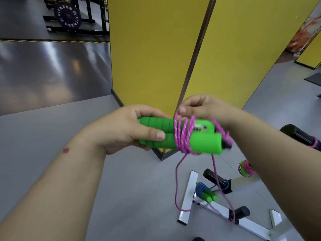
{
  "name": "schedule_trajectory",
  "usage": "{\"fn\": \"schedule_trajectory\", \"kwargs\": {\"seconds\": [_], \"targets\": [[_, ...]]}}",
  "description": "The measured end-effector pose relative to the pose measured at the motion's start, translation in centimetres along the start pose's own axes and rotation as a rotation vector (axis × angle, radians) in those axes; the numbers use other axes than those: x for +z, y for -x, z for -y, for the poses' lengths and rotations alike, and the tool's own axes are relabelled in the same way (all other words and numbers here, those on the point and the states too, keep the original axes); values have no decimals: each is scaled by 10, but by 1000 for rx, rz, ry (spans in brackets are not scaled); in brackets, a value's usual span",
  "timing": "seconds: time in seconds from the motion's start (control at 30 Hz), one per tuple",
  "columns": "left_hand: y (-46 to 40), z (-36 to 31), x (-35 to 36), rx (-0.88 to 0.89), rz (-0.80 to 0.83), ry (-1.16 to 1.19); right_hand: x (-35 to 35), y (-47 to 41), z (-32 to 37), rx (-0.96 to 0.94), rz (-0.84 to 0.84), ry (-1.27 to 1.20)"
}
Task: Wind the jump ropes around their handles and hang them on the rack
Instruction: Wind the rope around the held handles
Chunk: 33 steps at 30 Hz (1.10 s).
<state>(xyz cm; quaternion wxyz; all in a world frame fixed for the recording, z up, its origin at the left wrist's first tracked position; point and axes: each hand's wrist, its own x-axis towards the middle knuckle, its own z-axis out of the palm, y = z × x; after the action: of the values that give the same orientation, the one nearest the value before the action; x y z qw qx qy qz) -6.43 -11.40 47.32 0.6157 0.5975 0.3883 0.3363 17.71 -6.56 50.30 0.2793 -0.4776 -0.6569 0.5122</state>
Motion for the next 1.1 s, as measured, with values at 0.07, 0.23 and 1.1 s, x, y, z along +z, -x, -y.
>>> {"fn": "schedule_trajectory", "kwargs": {"seconds": [0.07,0.23,1.1], "targets": [[-2,0,1,43,-53,262,12,-3,-15,118,-56,-205],[-23,18,2,76,-539,82,43,7,-24,147,97,307],[-26,9,-4,48,-368,645,40,4,-20,3,113,879]]}}
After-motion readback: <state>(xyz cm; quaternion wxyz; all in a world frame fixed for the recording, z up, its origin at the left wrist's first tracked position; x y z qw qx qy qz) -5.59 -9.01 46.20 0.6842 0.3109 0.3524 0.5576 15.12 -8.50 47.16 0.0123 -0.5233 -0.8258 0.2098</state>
